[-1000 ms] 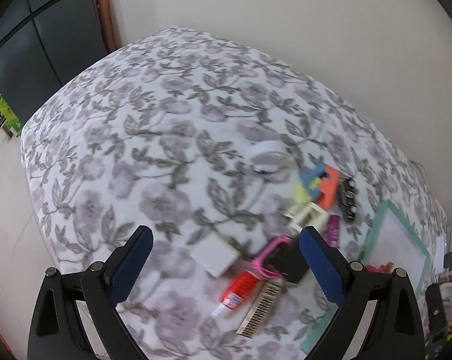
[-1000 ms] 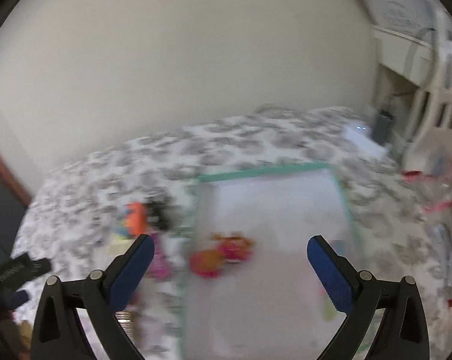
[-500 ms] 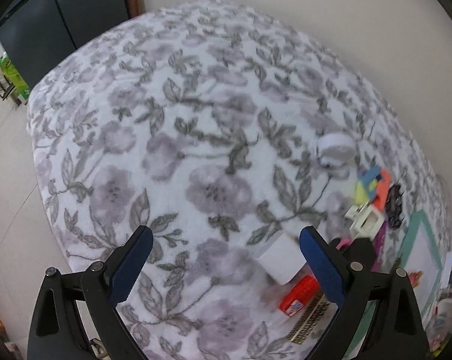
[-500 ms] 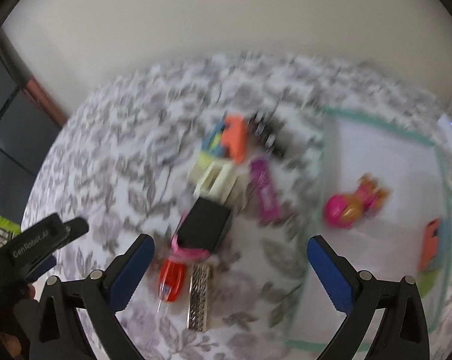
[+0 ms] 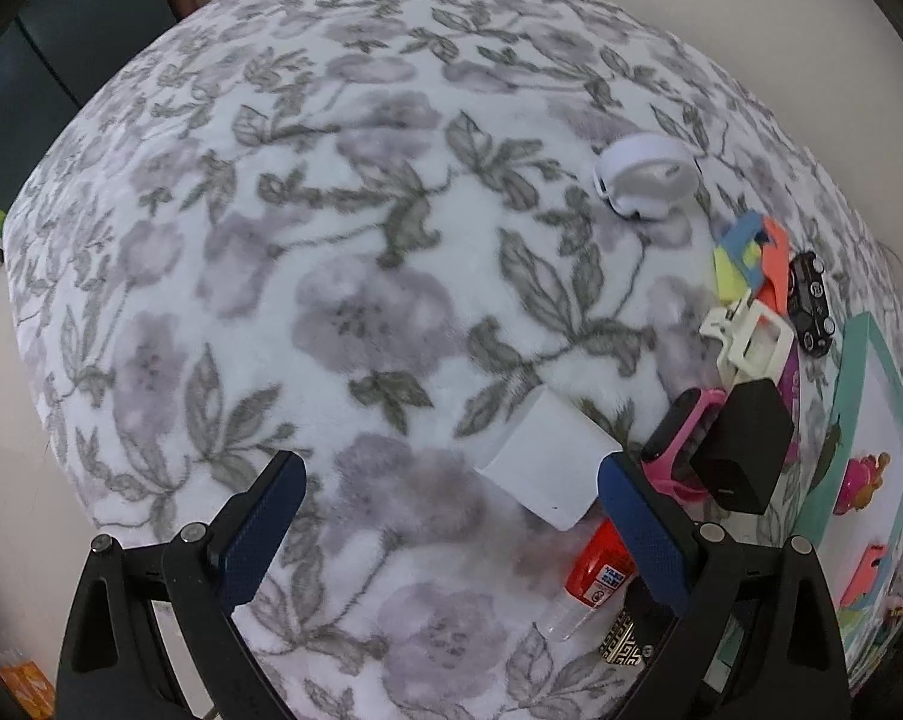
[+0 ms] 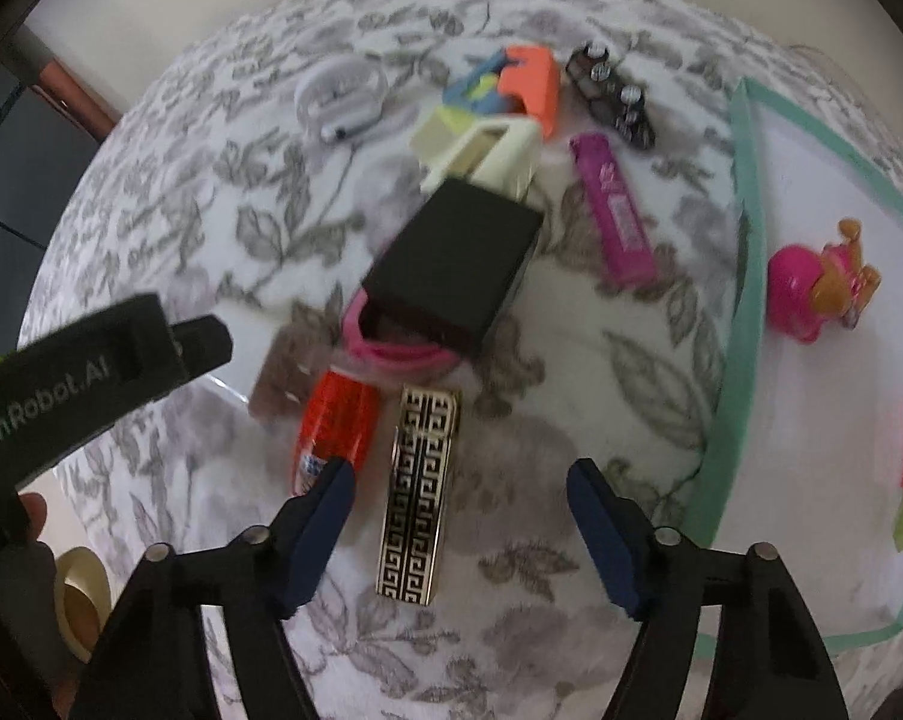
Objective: Organize rigid objects
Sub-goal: 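Grasp the white charger with the left tool while the right tool grasps the black-gold box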
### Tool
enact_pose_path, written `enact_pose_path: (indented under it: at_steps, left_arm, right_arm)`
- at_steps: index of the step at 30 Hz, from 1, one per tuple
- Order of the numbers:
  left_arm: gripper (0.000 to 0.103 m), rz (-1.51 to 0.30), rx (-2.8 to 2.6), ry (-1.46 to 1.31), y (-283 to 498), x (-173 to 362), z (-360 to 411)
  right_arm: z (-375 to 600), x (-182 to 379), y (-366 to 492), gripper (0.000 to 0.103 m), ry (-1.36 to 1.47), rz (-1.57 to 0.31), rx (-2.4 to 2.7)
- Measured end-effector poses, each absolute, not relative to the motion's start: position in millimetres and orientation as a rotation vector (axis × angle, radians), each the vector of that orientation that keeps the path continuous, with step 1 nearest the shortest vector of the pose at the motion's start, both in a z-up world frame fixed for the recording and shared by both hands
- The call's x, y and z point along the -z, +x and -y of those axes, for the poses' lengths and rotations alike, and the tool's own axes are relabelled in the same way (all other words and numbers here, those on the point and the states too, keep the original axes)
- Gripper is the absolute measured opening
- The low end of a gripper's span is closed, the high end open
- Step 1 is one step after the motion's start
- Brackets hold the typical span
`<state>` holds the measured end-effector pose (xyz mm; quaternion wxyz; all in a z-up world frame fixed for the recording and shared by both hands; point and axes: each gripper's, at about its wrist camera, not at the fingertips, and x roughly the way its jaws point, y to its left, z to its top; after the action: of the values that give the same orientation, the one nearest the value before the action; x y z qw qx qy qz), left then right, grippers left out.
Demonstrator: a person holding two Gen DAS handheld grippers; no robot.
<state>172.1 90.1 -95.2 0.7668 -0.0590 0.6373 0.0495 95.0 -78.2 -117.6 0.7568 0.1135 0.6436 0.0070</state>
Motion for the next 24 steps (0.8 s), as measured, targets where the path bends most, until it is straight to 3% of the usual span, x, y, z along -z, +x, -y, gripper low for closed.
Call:
enact_pose_path:
  at_steps: [3, 8, 13, 24]
  left_arm:
    - [0.098, -1.391, -0.098, -0.116, 173, 99, -87]
    - [0.098, -1.392, -0.06, -0.109, 174, 101, -78]
    - [0.098, -1.397, -0.03, -0.061, 175, 107, -61]
    - [0.098, -1.385, -0.034, 0.011, 174, 129, -32]
  right_arm:
    - [75, 121, 94, 0.064, 0.214, -1.407, -0.008]
    - [74, 119, 94, 0.039, 0.219, -1.396, -0.027]
    - [82, 118, 92, 0.026, 0.232, -1.394, -0.03]
    - [105, 125, 96, 0.026, 0.319, -1.405, -0.039]
